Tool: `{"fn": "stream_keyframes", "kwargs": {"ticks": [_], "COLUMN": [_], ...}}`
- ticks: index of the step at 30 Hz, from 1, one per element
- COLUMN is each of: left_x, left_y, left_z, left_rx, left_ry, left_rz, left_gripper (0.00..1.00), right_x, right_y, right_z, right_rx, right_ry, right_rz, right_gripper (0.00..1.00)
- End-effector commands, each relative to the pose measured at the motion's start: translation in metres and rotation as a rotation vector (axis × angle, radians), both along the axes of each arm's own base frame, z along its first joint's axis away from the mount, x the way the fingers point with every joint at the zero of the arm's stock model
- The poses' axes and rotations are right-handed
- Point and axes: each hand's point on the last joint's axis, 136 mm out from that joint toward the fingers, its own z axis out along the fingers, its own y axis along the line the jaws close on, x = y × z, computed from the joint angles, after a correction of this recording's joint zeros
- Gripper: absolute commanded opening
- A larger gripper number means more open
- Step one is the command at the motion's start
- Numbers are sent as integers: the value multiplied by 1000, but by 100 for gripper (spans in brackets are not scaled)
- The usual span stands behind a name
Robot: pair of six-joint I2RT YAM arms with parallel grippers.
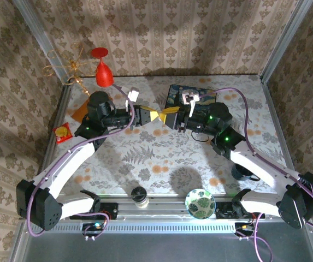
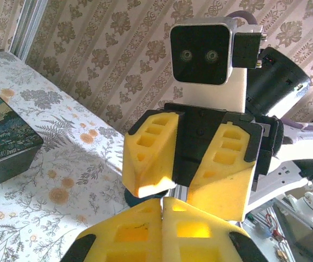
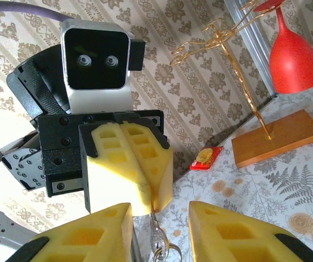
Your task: Unlock a padlock with a key
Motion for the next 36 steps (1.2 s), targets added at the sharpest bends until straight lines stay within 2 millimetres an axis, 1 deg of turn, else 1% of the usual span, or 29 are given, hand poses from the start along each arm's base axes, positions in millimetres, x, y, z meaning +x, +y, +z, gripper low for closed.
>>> {"fn": "stream_keyframes", "kwargs": {"ticks": [1, 13, 19, 25, 31, 36], "left_x": [-8, -8, -6, -4, -3, -1], "left_y": [-1, -2, -3, -3, -3, -4], "left_z": [25, 25, 24, 24, 25, 24], "left_rx": [-46, -48, -50, -51, -52, -52], "left_ry": [-76, -75, -74, -75, -76, -76], "left_rz": [-35, -40, -37, -28, -27, -25], "left_gripper": [0, 0, 0, 0, 0, 0], "right_x": [4, 4, 1, 0, -1, -2], "right_y": [1, 2, 2, 1, 1, 1], "right_z": [-7, -7, -9, -10, -11, -10], "right_rx": [-16, -14, -11, -14, -15, -12], "right_ry": [8, 7, 14, 16, 18, 15], "right_rz": [-16, -14, 0, -3, -2, 1], "right_gripper": [34, 25, 26, 29, 28, 31]}}
